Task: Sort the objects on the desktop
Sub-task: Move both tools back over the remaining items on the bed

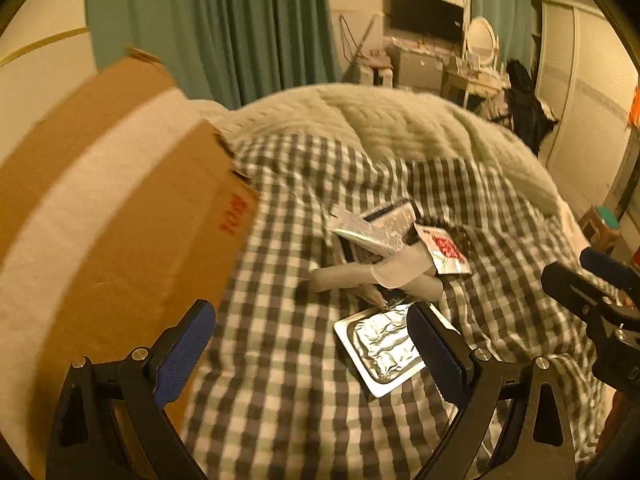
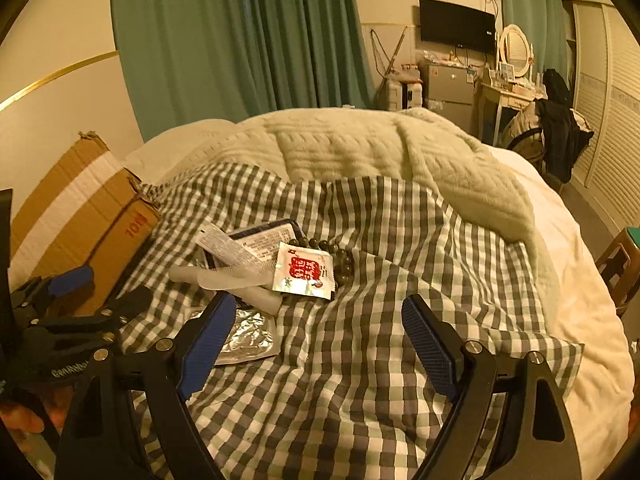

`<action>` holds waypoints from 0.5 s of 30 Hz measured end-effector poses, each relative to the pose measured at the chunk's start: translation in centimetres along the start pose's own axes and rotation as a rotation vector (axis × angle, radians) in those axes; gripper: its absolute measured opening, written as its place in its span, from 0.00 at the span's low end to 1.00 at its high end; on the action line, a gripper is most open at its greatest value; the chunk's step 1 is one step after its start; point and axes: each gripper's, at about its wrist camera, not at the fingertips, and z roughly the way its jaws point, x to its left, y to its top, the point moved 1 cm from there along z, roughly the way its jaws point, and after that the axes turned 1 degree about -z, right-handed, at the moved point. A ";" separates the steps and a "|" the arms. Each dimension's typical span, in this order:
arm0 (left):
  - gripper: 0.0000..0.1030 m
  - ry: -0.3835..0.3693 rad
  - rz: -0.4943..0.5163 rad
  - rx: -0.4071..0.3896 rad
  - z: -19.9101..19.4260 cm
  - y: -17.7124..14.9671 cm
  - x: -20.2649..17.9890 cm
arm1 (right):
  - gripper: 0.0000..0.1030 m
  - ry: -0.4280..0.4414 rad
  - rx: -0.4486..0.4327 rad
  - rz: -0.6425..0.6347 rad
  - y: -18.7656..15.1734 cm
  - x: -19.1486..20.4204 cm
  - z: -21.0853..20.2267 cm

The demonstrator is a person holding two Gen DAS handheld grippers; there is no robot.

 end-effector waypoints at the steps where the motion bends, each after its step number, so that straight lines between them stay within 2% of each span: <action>1: 0.96 -0.001 0.009 0.003 0.5 0.0 -0.3 | 0.82 0.002 0.010 0.002 0.0 -0.2 0.5; 7: 0.96 -0.005 0.048 0.006 3.3 0.6 -1.7 | 0.82 -0.008 0.060 0.020 0.5 -1.2 3.8; 11: 0.96 -0.015 0.067 0.010 5.0 1.2 -2.0 | 0.82 0.034 0.112 0.049 1.4 -1.4 7.0; 15: 0.96 -0.031 0.071 0.061 7.0 1.2 -2.3 | 0.83 0.099 0.167 0.087 2.4 -1.2 10.5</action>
